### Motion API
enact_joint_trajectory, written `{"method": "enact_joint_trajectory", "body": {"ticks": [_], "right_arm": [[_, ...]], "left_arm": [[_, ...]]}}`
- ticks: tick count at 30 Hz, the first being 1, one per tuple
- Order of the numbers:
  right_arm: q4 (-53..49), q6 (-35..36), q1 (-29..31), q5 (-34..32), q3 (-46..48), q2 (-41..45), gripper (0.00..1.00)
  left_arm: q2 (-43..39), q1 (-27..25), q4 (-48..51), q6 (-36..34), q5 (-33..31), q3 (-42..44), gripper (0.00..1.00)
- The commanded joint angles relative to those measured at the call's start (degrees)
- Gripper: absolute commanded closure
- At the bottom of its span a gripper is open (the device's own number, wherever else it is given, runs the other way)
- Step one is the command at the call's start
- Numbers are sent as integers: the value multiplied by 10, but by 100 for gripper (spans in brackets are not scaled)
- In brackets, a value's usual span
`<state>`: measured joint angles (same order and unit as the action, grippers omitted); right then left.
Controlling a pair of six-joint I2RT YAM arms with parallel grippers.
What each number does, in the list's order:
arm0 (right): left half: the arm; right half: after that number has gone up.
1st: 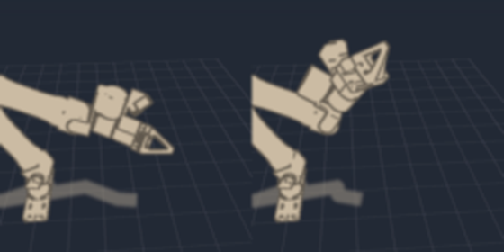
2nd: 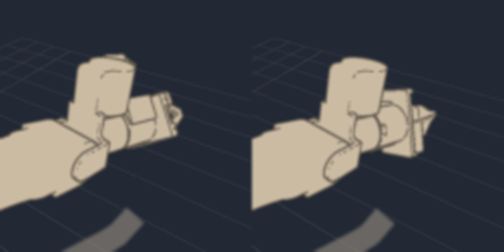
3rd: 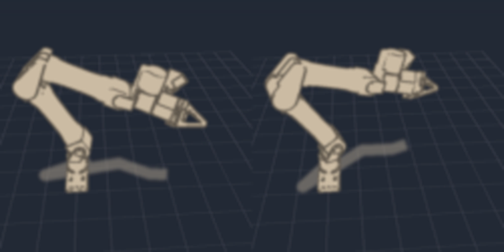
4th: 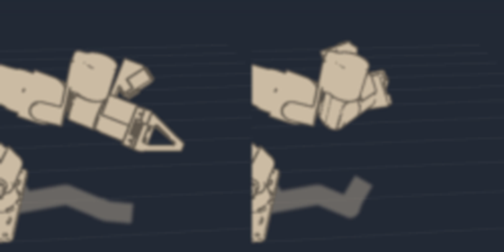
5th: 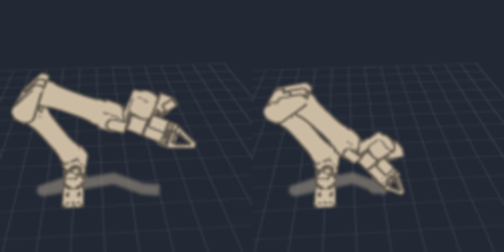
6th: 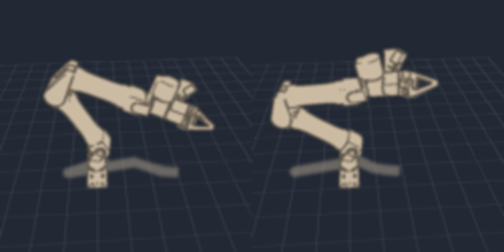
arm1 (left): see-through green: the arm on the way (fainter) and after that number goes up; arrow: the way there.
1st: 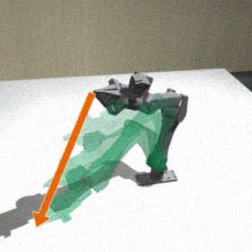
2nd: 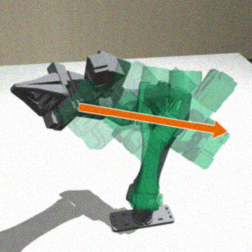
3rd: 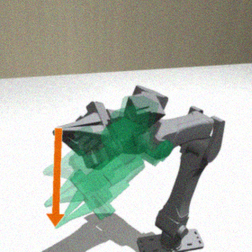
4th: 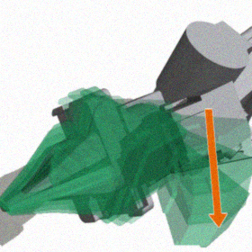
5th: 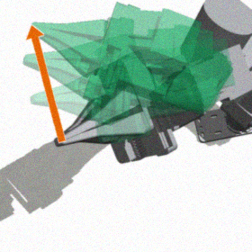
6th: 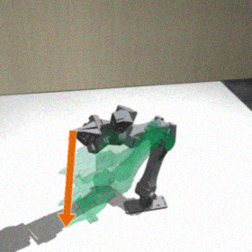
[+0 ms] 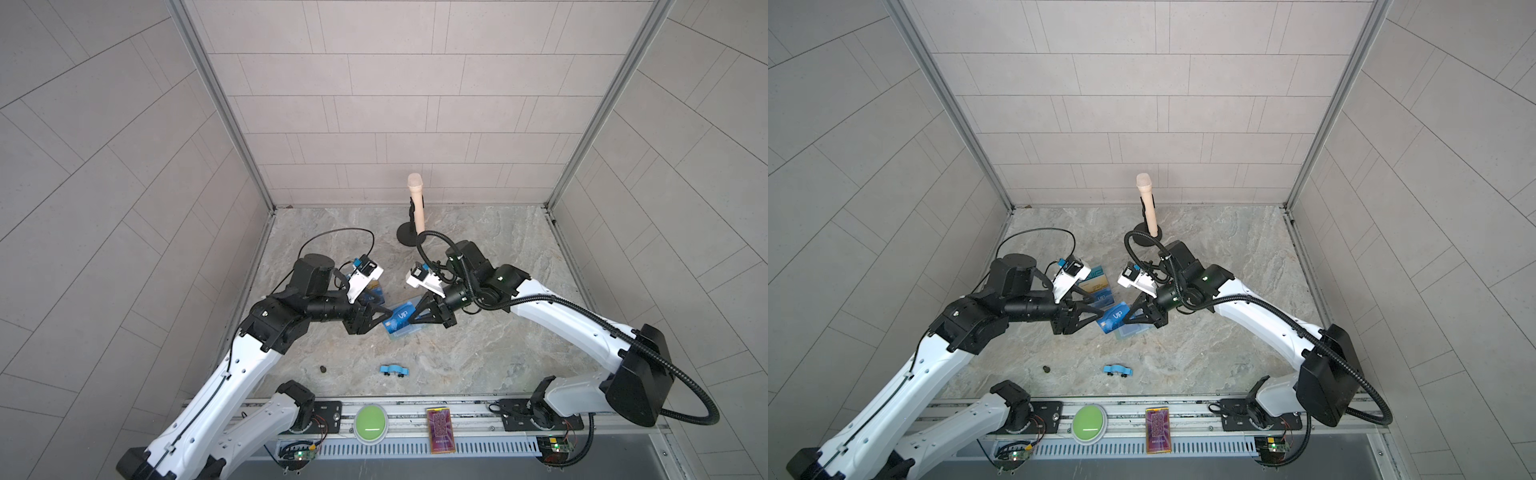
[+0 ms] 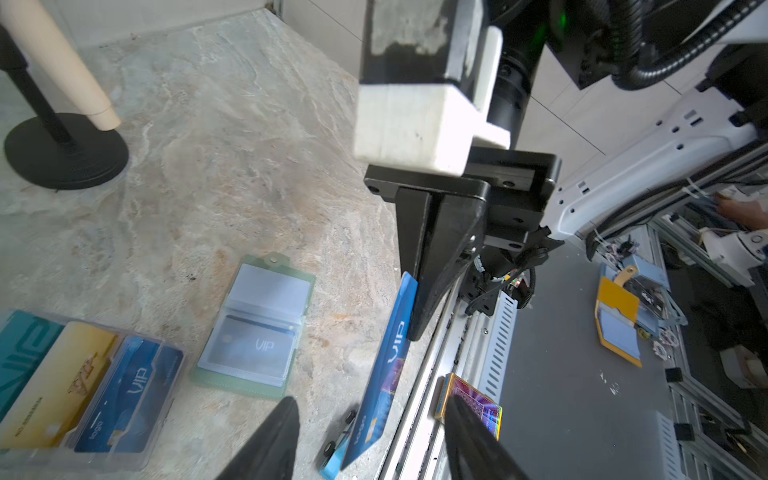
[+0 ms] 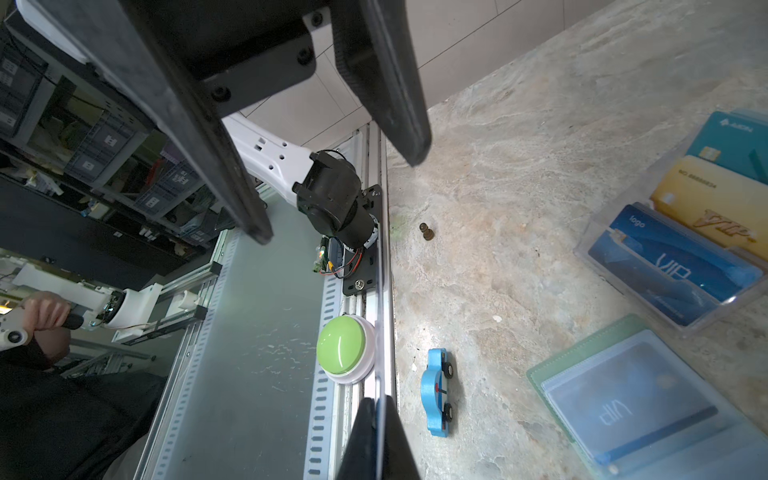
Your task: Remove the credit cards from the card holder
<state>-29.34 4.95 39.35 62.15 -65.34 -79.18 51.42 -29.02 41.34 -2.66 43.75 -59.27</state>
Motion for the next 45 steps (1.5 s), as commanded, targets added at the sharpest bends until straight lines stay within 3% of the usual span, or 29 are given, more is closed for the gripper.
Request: {"method": "enact_joint_trajectory", "body": {"ticks": [1, 9, 14, 18, 25, 29, 30, 34, 39, 42, 45], "right_arm": [[-25, 52, 8, 26, -21, -2, 100], [-28, 60, 16, 25, -39, -13, 100], [-27, 59, 17, 25, -54, -21, 100], [-27, 59, 17, 24, -61, -26, 100], [-24, 59, 17, 22, -62, -36, 100], [-11, 52, 17, 13, -59, -35, 100], [-10, 52, 17, 9, -59, -35, 98], [-6, 46, 15, -18, -56, -33, 72], [-4, 41, 6, -63, -32, -16, 53], [14, 28, 1, -123, 1, 9, 44], [54, -5, -2, -235, 43, 37, 37]], "left_arm": [[11, -2, 23, -24, 56, -17, 49], [18, -2, 24, -23, 61, -7, 55], [18, -2, 23, -24, 67, -4, 69], [20, -2, 27, -25, 67, -2, 71], [25, -2, 30, -26, 73, 1, 89], [27, -2, 31, -26, 75, 4, 92], [25, -2, 30, -26, 74, 6, 93], [23, -2, 31, -29, 57, 11, 99], [21, -2, 48, -61, 10, 7, 100], [25, -2, 61, -89, -45, 4, 100], [35, 17, 63, -126, -128, 3, 100]]}}
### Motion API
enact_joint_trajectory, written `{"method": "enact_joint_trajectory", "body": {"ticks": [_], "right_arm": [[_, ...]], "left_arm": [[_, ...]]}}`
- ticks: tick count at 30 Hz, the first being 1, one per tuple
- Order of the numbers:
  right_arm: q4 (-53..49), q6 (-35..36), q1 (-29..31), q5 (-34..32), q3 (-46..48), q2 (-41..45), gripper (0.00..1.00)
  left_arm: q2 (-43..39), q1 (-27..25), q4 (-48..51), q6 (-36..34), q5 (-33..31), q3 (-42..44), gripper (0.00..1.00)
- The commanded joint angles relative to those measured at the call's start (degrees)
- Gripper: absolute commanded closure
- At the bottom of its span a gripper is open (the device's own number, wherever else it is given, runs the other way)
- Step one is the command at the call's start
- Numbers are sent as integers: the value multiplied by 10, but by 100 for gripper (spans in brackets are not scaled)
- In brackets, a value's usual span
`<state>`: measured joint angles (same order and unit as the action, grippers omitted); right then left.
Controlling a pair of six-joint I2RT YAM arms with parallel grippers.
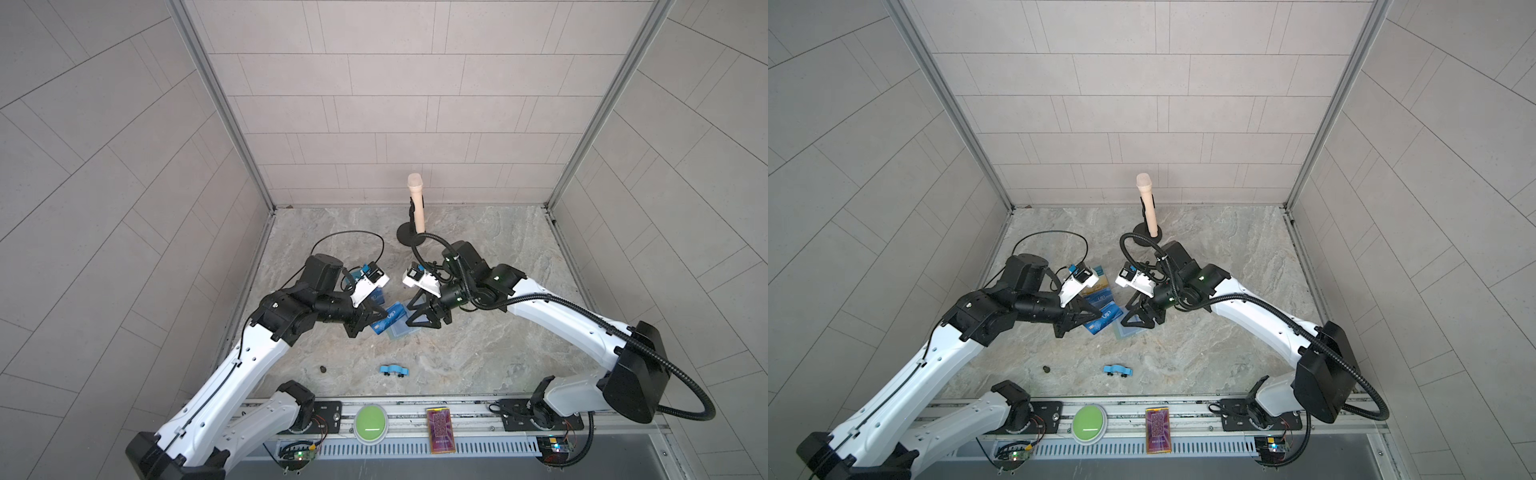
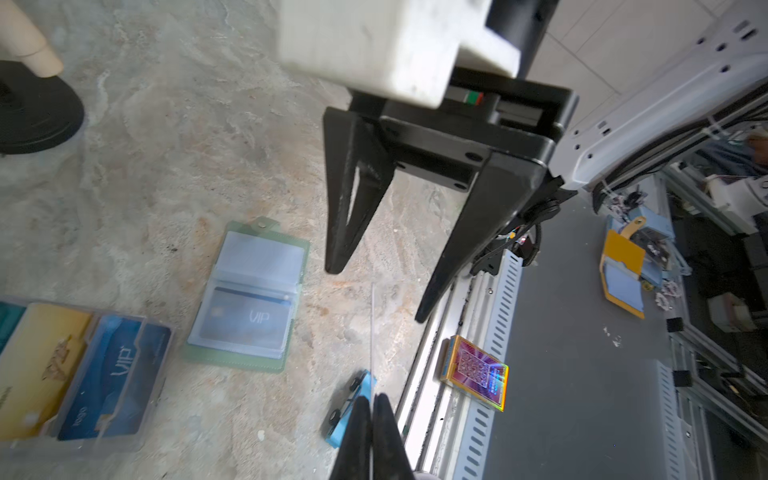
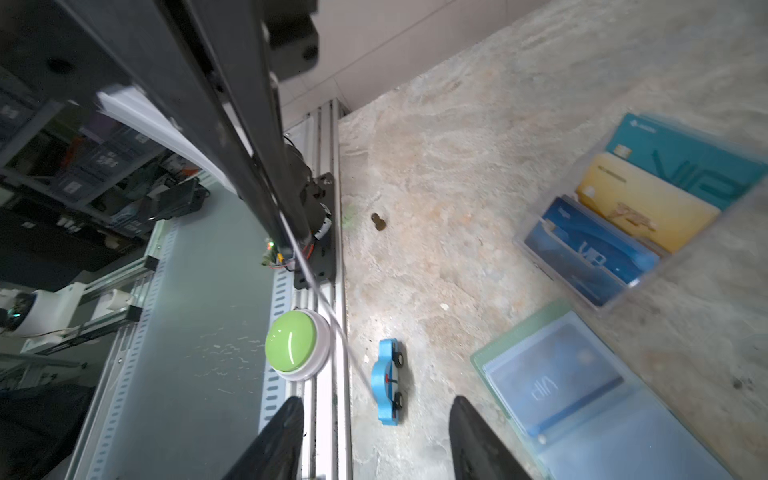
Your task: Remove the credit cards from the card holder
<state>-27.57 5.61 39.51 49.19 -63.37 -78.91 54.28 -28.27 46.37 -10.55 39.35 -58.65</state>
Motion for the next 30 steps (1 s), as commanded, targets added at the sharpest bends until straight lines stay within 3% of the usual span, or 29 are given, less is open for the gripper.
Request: {"method": "enact_joint_trajectory", "body": {"ticks": [1, 4, 10, 15, 30], "right_arm": [[51, -20, -5, -143, 38, 43, 36], [94, -51, -14, -229, 77, 65, 33], [134, -67, -26, -305, 123, 99, 28], [147, -77, -30, -319, 136, 104, 27], [145, -78, -31, -336, 157, 136, 26]], "left_arm": [[14, 10, 9, -59, -123, -2, 100], [46, 18, 2, -95, -184, -7, 100], [116, 34, -10, -183, -186, -24, 100], [166, 42, 6, -259, -175, -46, 100], [294, 115, -31, -259, -143, -83, 100]]}}
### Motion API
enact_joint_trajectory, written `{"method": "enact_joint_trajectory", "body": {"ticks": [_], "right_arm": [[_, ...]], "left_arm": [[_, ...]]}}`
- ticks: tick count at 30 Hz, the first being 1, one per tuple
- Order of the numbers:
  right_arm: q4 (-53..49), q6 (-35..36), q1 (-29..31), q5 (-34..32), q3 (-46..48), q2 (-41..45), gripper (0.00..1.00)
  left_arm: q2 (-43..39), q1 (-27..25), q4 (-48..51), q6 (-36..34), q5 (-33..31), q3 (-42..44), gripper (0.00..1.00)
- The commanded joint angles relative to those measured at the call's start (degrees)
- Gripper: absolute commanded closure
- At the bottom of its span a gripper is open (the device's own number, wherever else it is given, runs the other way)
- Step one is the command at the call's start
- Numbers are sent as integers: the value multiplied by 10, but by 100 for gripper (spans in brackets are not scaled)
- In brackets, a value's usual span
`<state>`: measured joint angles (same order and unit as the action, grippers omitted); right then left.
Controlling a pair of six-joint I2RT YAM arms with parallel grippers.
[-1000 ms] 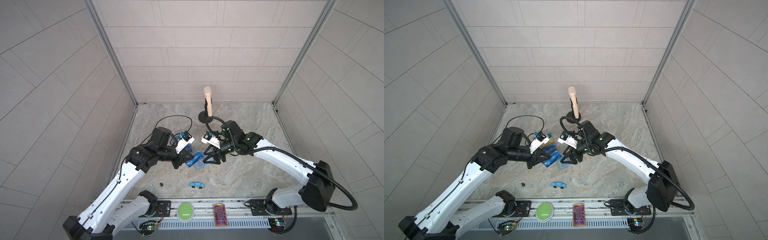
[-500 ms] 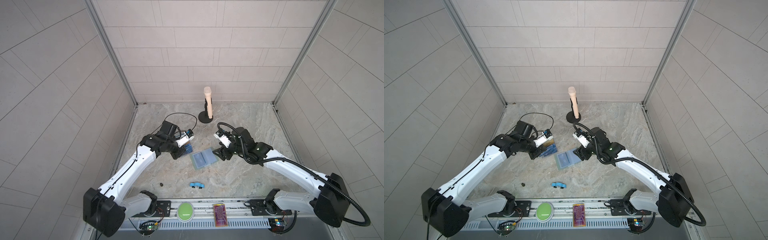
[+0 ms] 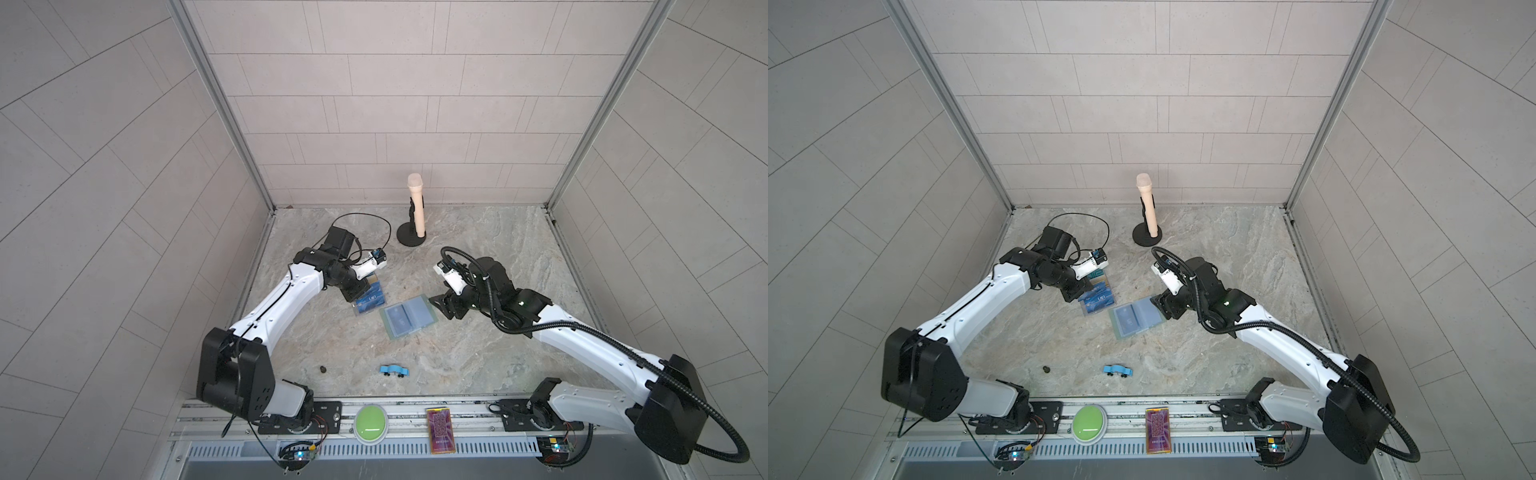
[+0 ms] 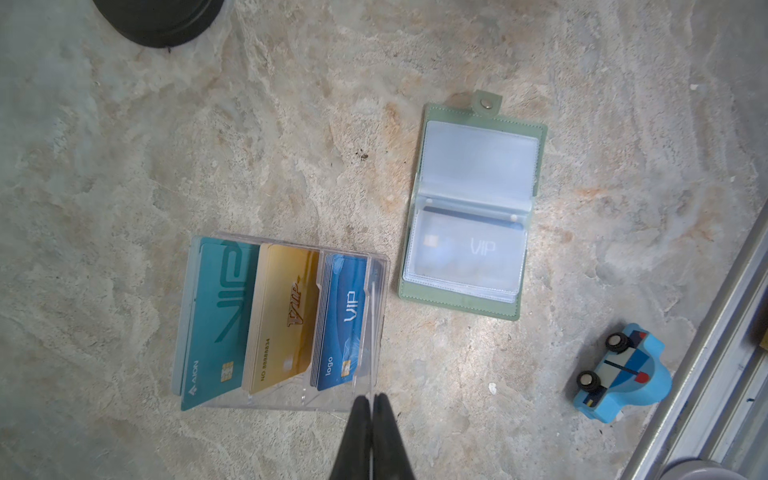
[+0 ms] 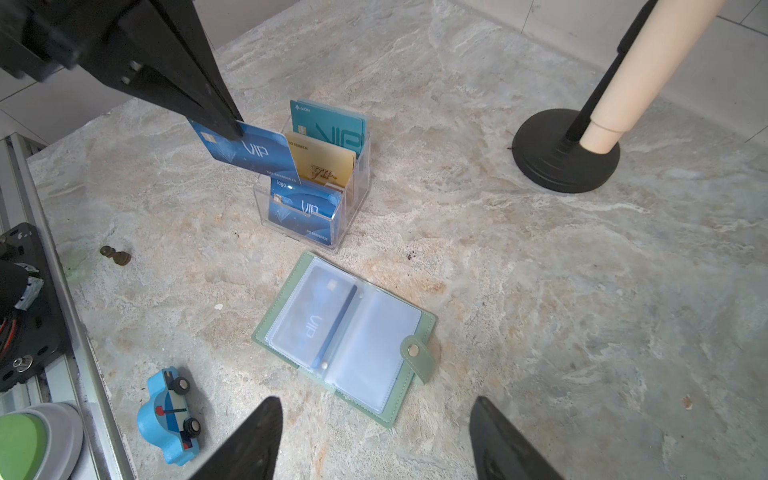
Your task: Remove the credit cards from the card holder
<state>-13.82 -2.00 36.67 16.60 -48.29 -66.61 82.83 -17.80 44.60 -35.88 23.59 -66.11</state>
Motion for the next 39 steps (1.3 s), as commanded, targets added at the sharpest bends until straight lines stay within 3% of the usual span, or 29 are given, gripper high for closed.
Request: {"method": "enact_joint_trajectory", "body": {"ticks": [1, 27, 39], "right_arm": [[7, 0, -3, -10, 7, 13, 26], [10, -2, -3, -10, 11, 20, 26], [15, -2, -3, -6, 17, 24, 26]], "left_arm": [[13, 15, -20, -3, 15, -6, 100], [68, 40, -67, -26, 74, 38, 100], [95, 40, -94, -16, 62, 52, 100]]}}
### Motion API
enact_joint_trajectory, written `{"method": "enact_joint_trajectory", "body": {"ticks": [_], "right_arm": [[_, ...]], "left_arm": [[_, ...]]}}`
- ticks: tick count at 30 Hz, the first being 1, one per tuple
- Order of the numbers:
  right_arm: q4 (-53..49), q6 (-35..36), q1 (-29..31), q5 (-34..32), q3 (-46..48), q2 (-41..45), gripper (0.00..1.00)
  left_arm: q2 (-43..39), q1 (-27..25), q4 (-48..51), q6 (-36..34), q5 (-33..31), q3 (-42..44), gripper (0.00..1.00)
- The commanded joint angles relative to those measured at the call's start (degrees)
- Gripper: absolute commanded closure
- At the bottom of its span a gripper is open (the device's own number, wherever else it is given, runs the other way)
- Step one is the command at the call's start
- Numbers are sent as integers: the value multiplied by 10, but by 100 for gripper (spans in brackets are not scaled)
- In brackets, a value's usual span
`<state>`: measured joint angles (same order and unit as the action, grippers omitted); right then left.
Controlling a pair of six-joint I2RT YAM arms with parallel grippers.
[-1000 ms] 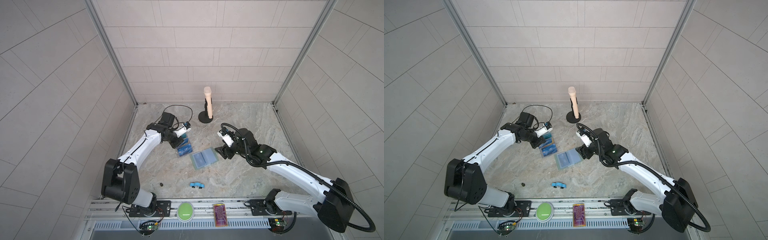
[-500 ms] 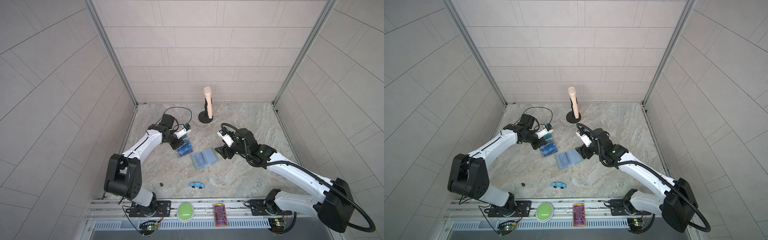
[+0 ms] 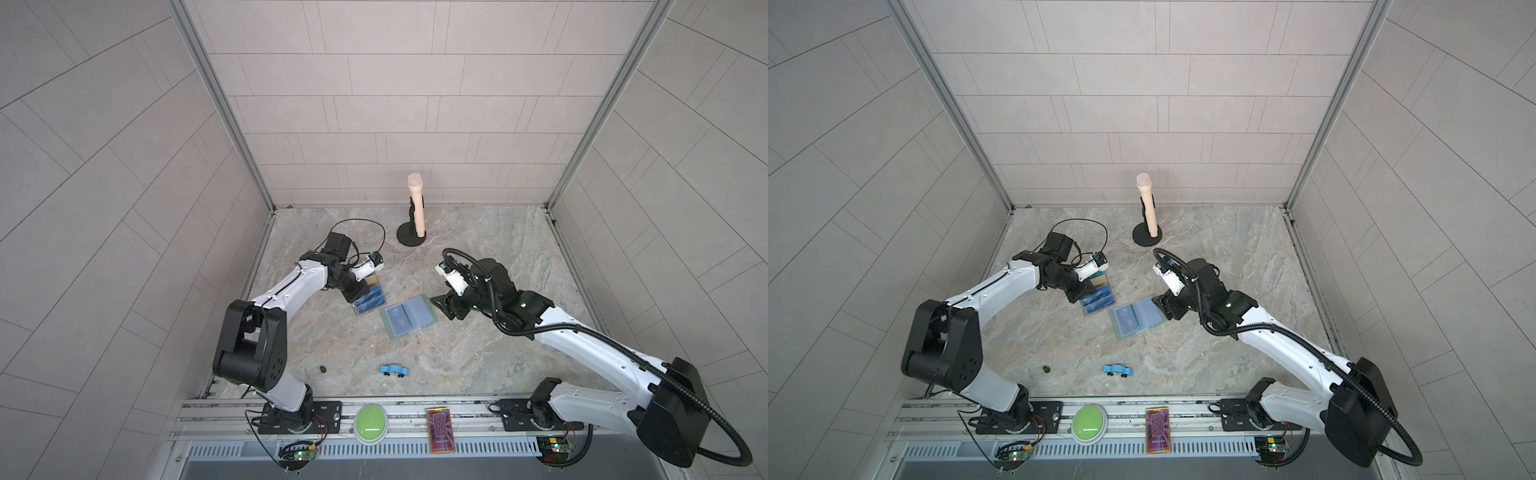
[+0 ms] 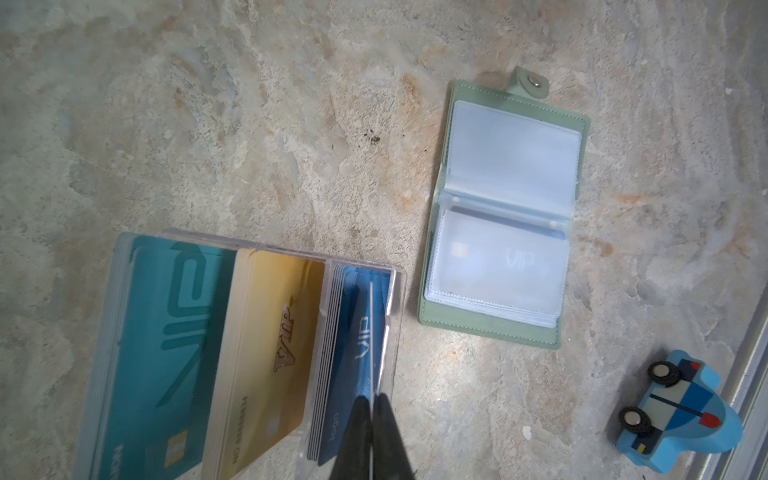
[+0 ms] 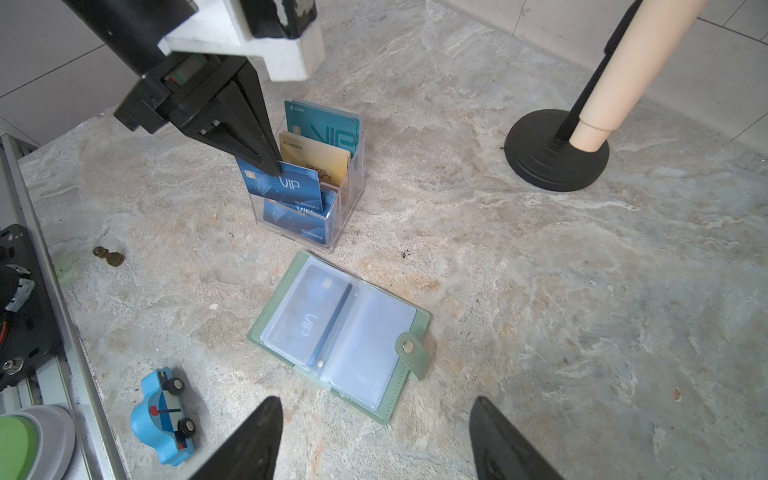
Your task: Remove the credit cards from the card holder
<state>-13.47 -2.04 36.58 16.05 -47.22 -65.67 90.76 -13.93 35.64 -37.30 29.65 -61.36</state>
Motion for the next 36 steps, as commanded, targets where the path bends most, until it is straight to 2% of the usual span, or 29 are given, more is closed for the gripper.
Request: {"method": "enact_joint_trajectory", "body": {"ticks": [1, 5, 14, 19, 23, 30, 36], "right_arm": [[11, -1, -2, 0, 6, 15, 26], [13, -1, -2, -1, 8, 19, 26], [10, 1, -1, -2, 8, 21, 26], [11, 1, -2, -2, 9, 21, 26], [12, 2, -2, 0, 10, 19, 26], [9, 3, -1, 0, 10, 20, 26], [8, 3, -2, 5, 8, 16, 26]], "left_arm": [[18, 1, -3, -2, 2, 5, 100], [24, 1, -8, 4, 3, 6, 100], [33, 1, -18, 11, 9, 12, 93], [36, 1, -21, 10, 4, 13, 94], [21, 2, -17, 8, -14, 10, 100], [-33, -6, -17, -3, -12, 20, 100], [-32, -14, -4, -13, -9, 14, 100]]}}
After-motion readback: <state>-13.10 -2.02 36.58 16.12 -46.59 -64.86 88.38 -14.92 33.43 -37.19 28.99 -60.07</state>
